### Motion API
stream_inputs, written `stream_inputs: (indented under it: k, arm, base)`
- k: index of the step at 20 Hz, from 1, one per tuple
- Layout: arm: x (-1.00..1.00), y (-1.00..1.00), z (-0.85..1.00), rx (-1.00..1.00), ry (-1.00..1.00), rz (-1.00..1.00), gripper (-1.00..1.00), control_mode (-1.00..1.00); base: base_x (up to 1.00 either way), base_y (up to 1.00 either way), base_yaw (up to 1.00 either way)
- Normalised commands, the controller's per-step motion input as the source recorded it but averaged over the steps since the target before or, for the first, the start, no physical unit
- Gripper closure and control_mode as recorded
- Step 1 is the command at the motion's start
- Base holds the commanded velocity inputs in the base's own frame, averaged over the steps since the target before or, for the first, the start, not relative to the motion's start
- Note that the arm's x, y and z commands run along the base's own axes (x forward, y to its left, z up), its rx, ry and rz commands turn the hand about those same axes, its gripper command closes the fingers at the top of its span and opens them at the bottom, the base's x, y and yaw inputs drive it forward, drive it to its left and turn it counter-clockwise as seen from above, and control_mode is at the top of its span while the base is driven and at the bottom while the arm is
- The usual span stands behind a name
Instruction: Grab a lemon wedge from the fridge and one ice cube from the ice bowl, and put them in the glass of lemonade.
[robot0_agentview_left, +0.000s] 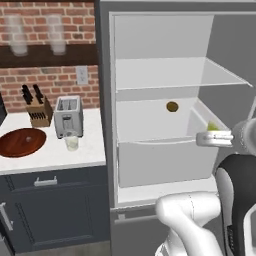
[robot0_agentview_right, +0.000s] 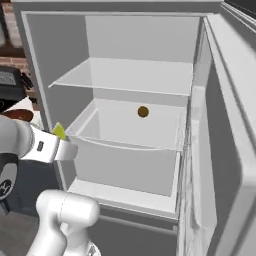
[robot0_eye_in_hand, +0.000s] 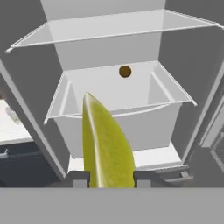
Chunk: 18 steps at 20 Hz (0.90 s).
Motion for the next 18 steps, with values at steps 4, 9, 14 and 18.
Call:
stream_inputs:
  k: [4,9,14,18]
  arm:
    - [0.00,0.00,0.00,0.00,0.00,0.00,1.00,1.00]
    - [0.00,0.00,0.00,0.00,0.00,0.00,1.00,1.00]
    - [0.00,0.00,0.00,0.00,0.00,0.00,1.00,1.00]
    - [0.00,0.00,0.00,0.00,0.00,0.00,1.00,1.00]
  base:
    - [-0.41,0.75,0.00]
    - [-0.02,1.00,0.00]
    - [0.00,1.00,0.00]
    - [0.00,0.92,-0.08]
